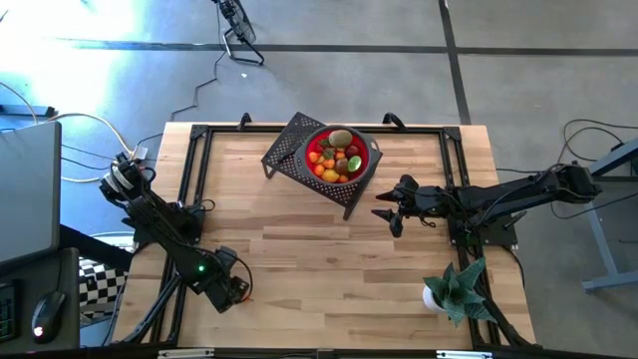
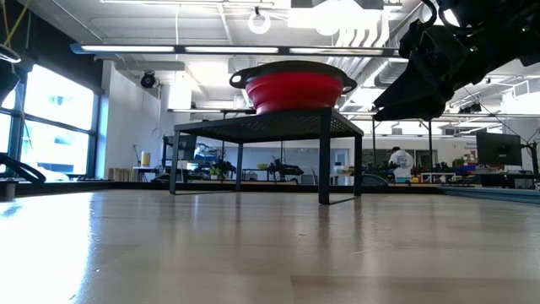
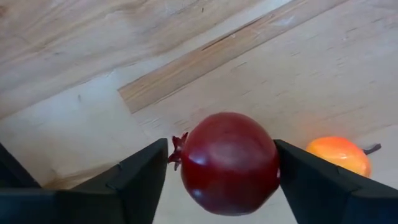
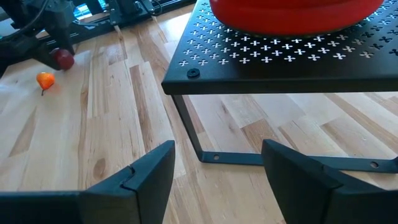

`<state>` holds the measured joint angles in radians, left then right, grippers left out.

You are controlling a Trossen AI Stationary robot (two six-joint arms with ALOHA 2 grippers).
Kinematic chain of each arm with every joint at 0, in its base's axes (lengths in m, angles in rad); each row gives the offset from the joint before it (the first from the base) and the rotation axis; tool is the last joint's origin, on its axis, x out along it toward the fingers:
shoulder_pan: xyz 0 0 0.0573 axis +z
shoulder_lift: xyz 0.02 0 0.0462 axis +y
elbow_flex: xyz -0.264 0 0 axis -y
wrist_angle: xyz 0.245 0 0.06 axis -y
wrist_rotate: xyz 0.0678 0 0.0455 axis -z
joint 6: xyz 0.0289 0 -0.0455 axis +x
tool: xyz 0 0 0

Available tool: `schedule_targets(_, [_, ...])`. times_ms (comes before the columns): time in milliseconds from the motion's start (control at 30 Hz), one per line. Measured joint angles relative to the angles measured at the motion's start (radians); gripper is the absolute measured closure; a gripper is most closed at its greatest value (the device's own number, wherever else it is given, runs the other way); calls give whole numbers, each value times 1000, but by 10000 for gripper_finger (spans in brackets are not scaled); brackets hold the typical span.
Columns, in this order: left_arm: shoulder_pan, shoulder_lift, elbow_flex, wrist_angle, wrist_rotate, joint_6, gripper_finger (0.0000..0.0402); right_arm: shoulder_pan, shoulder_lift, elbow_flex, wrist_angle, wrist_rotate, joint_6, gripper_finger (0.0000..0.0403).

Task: Pick & Place Fruit
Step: Put the pomegranate into the strainer bowl on the shelf

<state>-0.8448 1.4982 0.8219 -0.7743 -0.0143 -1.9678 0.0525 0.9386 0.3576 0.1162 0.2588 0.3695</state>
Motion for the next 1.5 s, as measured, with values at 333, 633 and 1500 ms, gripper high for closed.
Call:
schedule_targets(333, [0, -3, 2, -7, -1, 5, 165, 0, 0, 0, 0, 0, 0, 169])
schedule_targets(633, [1, -11, 1, -14, -3, 7, 168, 0, 0, 0, 0, 0, 0, 169])
schedule_targets(1500, [1, -382, 0, 40, -469, 163, 190, 0, 0, 0, 0, 0, -3, 169])
